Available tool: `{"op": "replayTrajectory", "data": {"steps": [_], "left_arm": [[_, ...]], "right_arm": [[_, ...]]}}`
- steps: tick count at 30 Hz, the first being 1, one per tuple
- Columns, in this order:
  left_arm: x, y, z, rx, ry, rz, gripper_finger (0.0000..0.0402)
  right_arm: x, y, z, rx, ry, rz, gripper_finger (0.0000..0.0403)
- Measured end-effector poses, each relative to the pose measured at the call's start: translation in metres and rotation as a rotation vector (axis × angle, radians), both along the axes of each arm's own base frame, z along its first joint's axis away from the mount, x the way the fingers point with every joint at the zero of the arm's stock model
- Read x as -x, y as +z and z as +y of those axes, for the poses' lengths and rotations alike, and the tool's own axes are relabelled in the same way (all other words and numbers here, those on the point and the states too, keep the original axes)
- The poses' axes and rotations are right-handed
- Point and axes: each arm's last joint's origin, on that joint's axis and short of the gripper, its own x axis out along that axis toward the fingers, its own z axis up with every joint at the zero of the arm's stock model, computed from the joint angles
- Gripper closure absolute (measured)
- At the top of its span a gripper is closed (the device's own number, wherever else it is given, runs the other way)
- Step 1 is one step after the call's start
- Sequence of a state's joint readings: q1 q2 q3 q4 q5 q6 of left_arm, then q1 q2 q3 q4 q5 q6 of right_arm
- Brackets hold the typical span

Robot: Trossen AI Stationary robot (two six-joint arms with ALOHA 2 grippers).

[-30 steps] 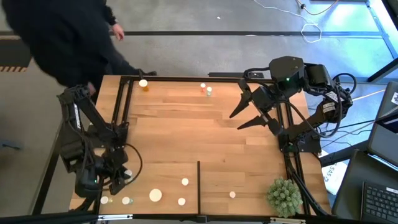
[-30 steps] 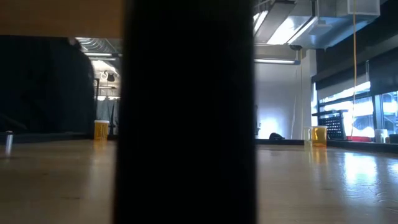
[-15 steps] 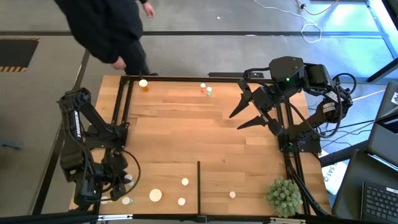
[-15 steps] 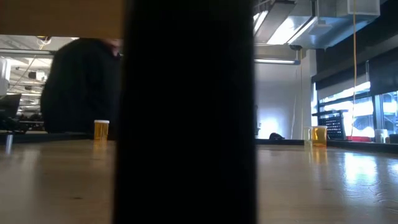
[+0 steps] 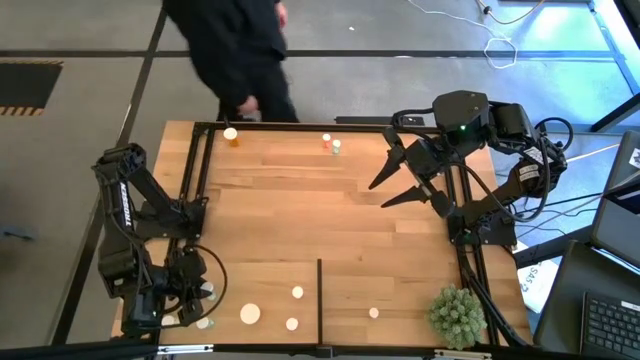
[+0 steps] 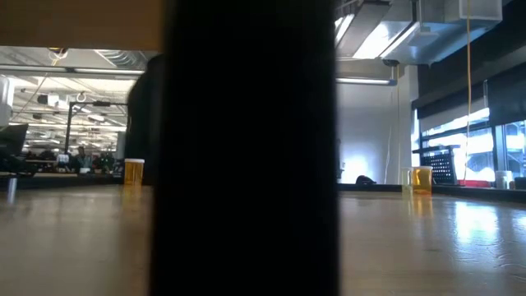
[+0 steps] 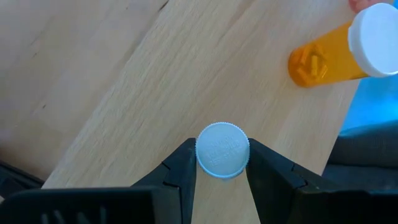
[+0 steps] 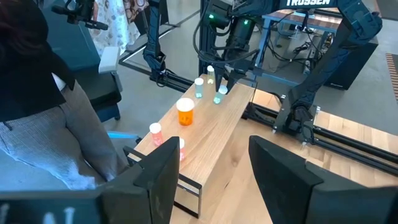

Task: Pick and place medicine bottles onto shelf by color
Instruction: Put the top left blue pill bottle on the shelf aligned with the other blue pill bottle

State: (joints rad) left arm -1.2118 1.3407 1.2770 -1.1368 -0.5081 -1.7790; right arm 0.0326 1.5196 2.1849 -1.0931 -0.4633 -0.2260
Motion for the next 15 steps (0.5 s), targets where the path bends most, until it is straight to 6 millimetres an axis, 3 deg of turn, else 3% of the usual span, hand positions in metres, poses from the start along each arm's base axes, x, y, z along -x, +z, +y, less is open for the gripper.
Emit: {"op": "replayTrajectory", "data": {"steps": [15], "left_arm": [[0.0002, -0.0002, 0.0003, -0.022, -0.028, 0.000, 0.0288]], "right_arm": [[0.0018, -0.0040, -0.0001, 0.019, 0.007, 0.037, 0.0206]]}}
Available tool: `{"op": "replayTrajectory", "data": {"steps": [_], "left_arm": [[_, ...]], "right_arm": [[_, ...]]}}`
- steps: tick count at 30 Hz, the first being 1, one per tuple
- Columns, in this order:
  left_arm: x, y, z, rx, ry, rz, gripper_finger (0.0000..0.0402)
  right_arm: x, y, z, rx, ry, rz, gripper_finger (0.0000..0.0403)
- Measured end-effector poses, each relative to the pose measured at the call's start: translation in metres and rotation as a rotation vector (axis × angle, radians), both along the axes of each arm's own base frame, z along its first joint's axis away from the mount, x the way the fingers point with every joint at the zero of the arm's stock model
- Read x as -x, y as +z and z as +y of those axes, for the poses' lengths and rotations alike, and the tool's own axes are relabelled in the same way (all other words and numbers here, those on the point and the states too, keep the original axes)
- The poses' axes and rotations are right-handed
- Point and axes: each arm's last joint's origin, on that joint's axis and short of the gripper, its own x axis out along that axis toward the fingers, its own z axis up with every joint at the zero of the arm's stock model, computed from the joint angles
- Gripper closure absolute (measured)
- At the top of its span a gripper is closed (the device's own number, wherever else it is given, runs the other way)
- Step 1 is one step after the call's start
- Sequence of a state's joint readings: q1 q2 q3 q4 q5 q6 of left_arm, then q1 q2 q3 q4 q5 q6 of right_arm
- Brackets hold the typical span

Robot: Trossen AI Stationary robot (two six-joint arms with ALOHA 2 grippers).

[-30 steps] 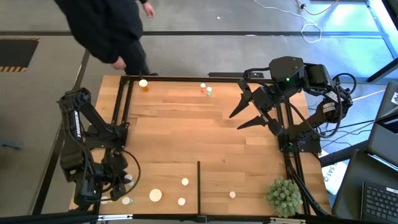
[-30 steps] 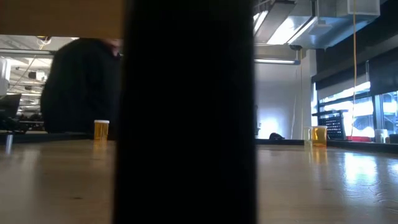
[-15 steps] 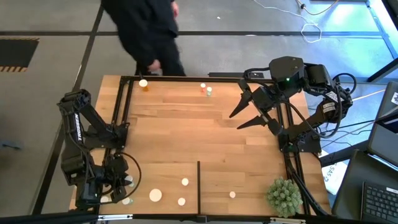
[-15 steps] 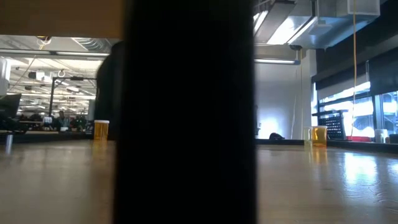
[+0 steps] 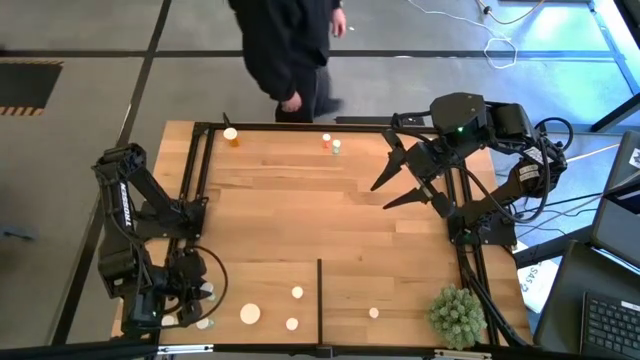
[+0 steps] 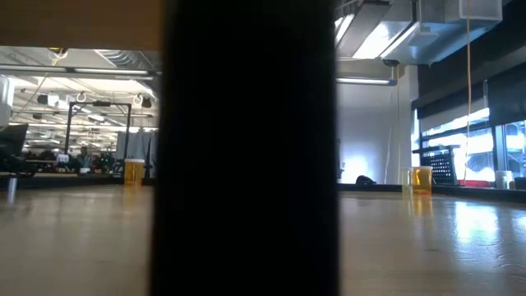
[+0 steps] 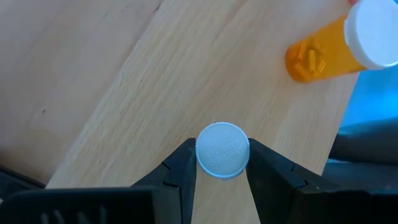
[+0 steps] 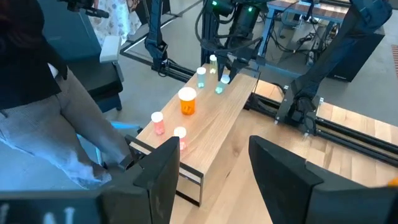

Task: Pick and place medicine bottles onto shelf by color
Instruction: Put the top left blue pill bottle on the shelf aligned with the other blue pill bottle

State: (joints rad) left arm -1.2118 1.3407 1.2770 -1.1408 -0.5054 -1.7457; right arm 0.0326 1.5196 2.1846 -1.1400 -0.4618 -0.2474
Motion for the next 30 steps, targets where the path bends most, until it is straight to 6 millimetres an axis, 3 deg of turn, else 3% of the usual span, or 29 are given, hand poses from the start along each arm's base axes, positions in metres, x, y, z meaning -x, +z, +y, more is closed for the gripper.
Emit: {"op": "replayTrajectory", "data": {"steps": [30], "left_arm": [[0.0071, 0.0002, -0.0036, -0.083, -0.161, -0.023, 0.0288]], "right_arm": [[-0.0002, 0.0006, 0.0001, -0.006, -0.001, -0.003, 0.0206]]}}
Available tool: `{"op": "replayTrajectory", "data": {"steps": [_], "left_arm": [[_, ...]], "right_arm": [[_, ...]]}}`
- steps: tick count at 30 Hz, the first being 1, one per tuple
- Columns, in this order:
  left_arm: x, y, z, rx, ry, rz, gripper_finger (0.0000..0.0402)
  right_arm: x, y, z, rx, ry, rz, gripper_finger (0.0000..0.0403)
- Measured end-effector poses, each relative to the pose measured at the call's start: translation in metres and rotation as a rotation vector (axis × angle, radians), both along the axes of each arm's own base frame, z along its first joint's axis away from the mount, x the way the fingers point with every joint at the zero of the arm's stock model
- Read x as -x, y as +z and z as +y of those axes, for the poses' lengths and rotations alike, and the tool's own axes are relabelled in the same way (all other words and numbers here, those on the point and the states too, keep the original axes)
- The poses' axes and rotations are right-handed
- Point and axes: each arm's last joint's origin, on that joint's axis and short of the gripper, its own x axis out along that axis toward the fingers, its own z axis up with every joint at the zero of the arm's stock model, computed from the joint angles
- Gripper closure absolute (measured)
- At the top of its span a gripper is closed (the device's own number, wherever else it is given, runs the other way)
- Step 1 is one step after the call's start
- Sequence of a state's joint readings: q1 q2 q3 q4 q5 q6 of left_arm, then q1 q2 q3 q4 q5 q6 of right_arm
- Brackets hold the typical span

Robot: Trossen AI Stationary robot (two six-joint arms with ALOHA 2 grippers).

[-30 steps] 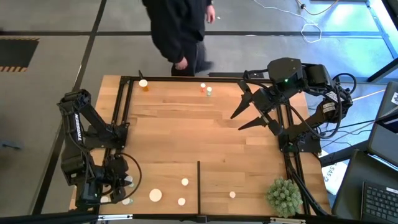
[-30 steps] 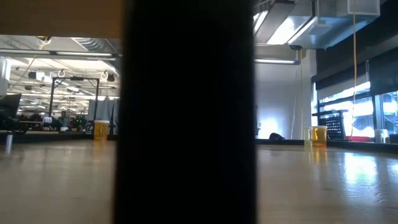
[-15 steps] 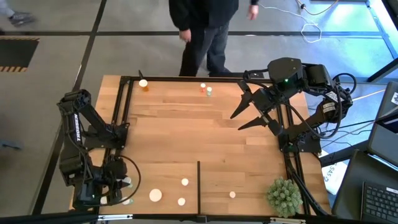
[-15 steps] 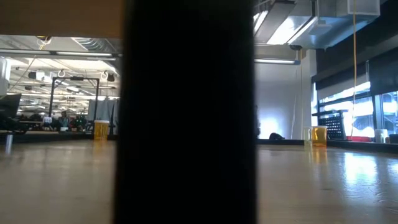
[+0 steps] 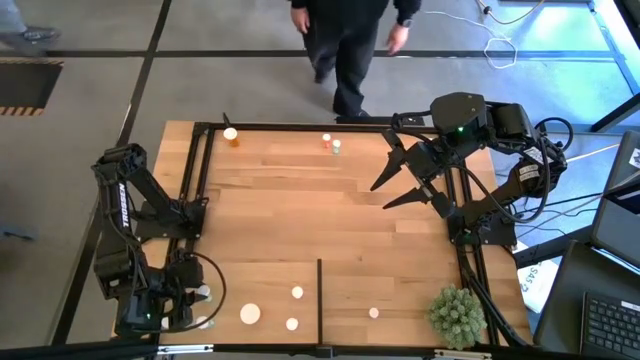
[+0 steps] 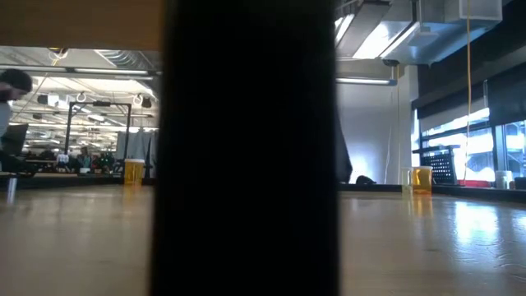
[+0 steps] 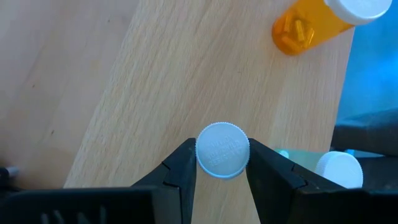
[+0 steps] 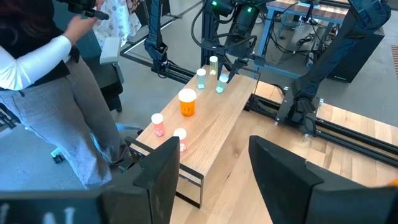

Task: Pick and place medicine bottles onto shelf by color
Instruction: Put the top left blue pill bottle on the shelf aligned with the other blue pill bottle

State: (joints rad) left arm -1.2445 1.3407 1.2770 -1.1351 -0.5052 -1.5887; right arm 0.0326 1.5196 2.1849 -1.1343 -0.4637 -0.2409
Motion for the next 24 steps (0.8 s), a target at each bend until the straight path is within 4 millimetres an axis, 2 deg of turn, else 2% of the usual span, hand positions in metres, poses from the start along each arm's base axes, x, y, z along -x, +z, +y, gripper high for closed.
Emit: {"op": "replayTrajectory", "data": {"steps": [24], "left_arm": [[-0.0009, -0.0022, -0.0060, -0.009, -0.021, -0.027, 0.0288]], "right_arm": [[0.0000, 0.0000, 0.0000, 0.000, 0.000, 0.000, 0.0206]]}}
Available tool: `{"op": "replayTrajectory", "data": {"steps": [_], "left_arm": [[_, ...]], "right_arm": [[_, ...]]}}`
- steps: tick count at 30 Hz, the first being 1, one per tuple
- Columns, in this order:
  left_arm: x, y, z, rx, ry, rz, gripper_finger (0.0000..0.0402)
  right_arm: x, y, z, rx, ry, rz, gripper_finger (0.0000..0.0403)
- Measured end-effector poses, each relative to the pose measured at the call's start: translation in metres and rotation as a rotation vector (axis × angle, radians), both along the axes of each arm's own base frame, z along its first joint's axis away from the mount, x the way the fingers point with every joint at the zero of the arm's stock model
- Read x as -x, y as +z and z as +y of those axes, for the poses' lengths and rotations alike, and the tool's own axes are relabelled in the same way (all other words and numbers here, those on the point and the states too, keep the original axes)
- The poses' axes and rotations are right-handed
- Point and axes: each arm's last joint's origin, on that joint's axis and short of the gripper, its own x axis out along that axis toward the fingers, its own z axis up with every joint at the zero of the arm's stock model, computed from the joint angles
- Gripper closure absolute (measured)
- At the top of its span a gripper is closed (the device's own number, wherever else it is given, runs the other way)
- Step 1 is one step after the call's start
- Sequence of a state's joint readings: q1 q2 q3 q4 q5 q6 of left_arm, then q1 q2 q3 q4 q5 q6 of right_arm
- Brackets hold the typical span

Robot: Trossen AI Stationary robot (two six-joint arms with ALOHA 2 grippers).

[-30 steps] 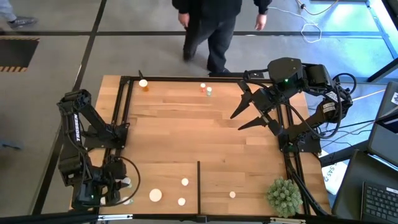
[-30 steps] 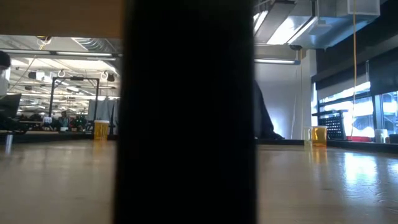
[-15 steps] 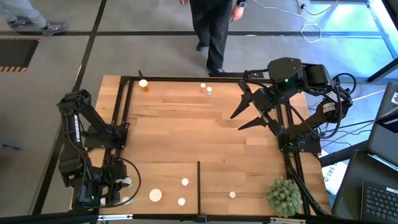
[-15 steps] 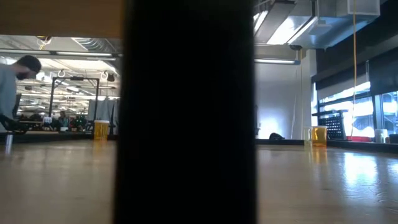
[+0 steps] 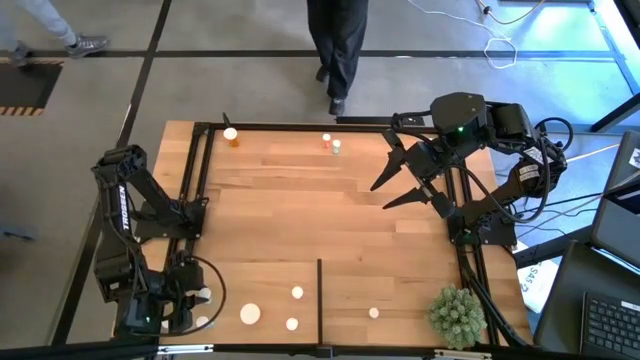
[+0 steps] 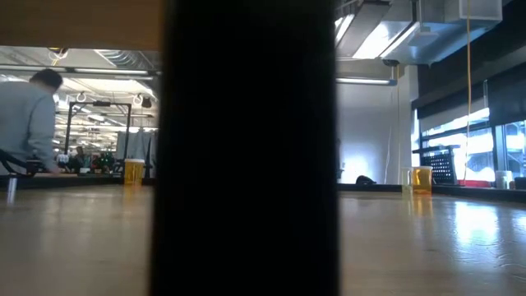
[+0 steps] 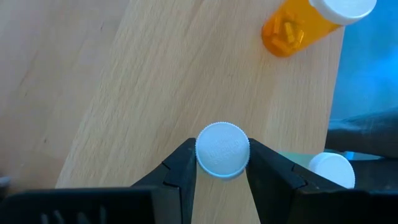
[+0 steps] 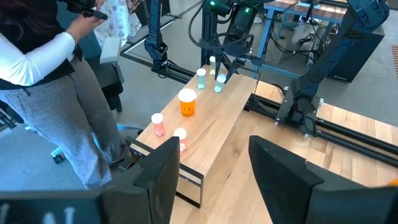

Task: Pick and place medicine bottles onto shelf by color
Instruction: Put the top left blue pill bottle on the shelf aligned with the other blue pill bottle

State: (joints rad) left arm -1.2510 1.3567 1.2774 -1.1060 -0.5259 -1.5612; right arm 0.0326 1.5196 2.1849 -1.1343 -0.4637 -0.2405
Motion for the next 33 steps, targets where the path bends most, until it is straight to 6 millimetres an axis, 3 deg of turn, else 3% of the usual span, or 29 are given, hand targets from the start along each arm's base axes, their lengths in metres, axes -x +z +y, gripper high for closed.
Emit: {"op": "replayTrajectory", "data": {"steps": [33], "left_arm": [[0.0004, -0.0005, 0.0016, -0.015, 0.006, 0.001, 0.0286]], "right_arm": [[0.0000, 0.0000, 0.0001, 0.000, 0.000, 0.000, 0.0206]]}}
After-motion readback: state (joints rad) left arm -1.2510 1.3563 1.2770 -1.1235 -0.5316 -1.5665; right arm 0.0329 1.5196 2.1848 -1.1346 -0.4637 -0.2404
